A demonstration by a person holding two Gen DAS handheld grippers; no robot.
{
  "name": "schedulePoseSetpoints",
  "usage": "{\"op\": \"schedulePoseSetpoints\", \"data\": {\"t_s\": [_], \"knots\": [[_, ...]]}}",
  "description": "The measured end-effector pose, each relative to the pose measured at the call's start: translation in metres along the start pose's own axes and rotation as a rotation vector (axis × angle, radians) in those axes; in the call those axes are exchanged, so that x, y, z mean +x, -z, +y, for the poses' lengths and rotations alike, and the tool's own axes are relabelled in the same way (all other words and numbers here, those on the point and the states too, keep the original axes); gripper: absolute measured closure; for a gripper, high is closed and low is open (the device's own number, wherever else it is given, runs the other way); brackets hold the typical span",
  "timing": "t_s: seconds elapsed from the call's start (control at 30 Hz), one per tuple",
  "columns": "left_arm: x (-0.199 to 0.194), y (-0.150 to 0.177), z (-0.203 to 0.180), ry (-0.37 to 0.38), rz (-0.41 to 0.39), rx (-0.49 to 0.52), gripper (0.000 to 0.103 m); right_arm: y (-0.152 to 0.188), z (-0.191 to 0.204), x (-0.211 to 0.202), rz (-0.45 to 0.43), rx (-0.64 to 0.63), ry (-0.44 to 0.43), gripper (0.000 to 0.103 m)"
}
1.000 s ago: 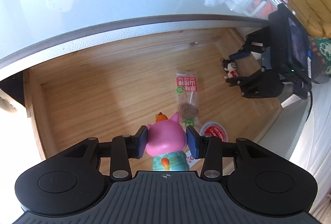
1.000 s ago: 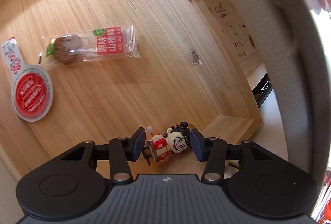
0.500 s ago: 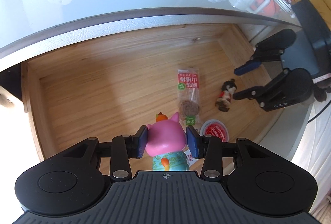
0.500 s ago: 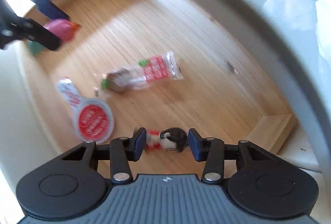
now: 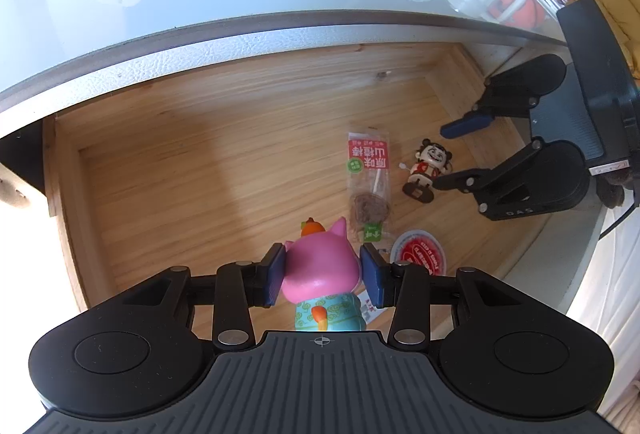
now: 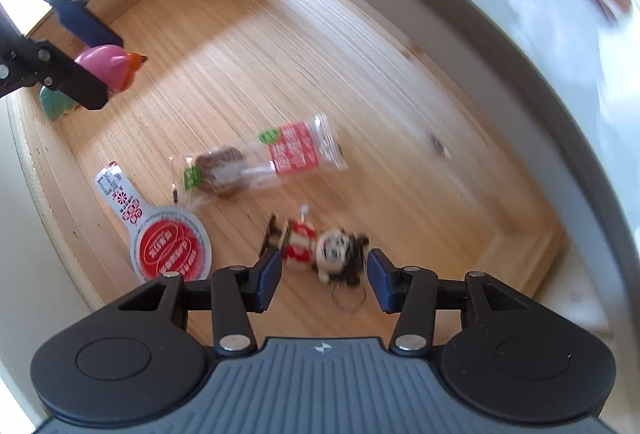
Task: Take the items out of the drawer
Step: 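Grasp the boy figurine in the drawer with the right tool, then place the pig toy and figurine on the countertop with both tools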
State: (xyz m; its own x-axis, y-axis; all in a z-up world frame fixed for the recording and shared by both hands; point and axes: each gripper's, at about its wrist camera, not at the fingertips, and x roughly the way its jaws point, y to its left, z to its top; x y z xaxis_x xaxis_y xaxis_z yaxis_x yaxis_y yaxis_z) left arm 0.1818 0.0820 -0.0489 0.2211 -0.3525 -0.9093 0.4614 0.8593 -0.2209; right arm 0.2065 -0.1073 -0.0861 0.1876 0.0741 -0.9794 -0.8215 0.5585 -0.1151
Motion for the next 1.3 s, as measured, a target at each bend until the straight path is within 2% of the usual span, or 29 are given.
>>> {"op": "schedulePoseSetpoints", "data": {"t_s": [0.1, 0.2, 0.23, 0.4, 0.47, 0.5, 0.6, 0.67, 0.77, 0.9, 1.0, 1.13, 1.2, 1.3], "knots": [[0.001, -0.001, -0.002, -0.008, 0.005, 0.012, 0.058, -0.008, 0.006, 0.005, 0.010, 0.008, 0.007, 0.052], [0.001, 0.000, -0.002, -0.015, 0.008, 0.020, 0.058, -0.012, 0.000, 0.014, 0.031, 0.061, 0.011, 0.037], [0.001, 0.000, -0.003, -0.015, 0.009, 0.024, 0.058, -0.013, -0.003, 0.014, 0.037, 0.077, 0.008, 0.035], [0.001, -0.001, -0.007, -0.026, 0.006, 0.044, 0.058, -0.011, -0.021, 0.017, 0.085, 0.197, -0.103, 0.036], [0.001, -0.001, -0.007, -0.029, 0.007, 0.048, 0.058, -0.009, -0.024, 0.017, 0.096, 0.225, -0.152, 0.047], [0.001, -0.001, -0.007, -0.030, 0.006, 0.050, 0.058, -0.008, -0.024, 0.016, 0.097, 0.230, -0.165, 0.047], [0.001, -0.002, -0.007, -0.030, 0.010, 0.052, 0.058, -0.006, -0.016, 0.012, 0.102, 0.198, -0.158, 0.048], [0.000, -0.002, -0.007, -0.025, 0.009, 0.051, 0.058, -0.006, -0.012, 0.006, 0.097, 0.178, -0.117, 0.048], [-0.001, -0.001, -0.004, -0.013, 0.006, 0.044, 0.058, -0.004, -0.009, -0.011, 0.080, 0.175, -0.121, 0.048], [-0.001, 0.000, -0.011, -0.028, 0.005, 0.090, 0.058, 0.012, -0.001, -0.047, 0.016, 0.181, -0.069, 0.048], [-0.002, 0.003, -0.017, -0.039, -0.008, 0.137, 0.058, 0.023, -0.001, -0.076, -0.078, 0.238, -0.085, 0.048], [-0.011, 0.007, -0.023, -0.044, -0.059, 0.180, 0.058, 0.041, 0.017, -0.104, -0.204, 0.277, -0.037, 0.048], [-0.024, 0.006, -0.029, -0.013, -0.099, 0.186, 0.058, 0.049, 0.019, -0.119, -0.271, 0.316, -0.016, 0.048], [-0.066, -0.009, -0.040, 0.120, -0.190, 0.140, 0.059, 0.059, 0.011, -0.146, -0.378, 0.377, 0.023, 0.048]]}}
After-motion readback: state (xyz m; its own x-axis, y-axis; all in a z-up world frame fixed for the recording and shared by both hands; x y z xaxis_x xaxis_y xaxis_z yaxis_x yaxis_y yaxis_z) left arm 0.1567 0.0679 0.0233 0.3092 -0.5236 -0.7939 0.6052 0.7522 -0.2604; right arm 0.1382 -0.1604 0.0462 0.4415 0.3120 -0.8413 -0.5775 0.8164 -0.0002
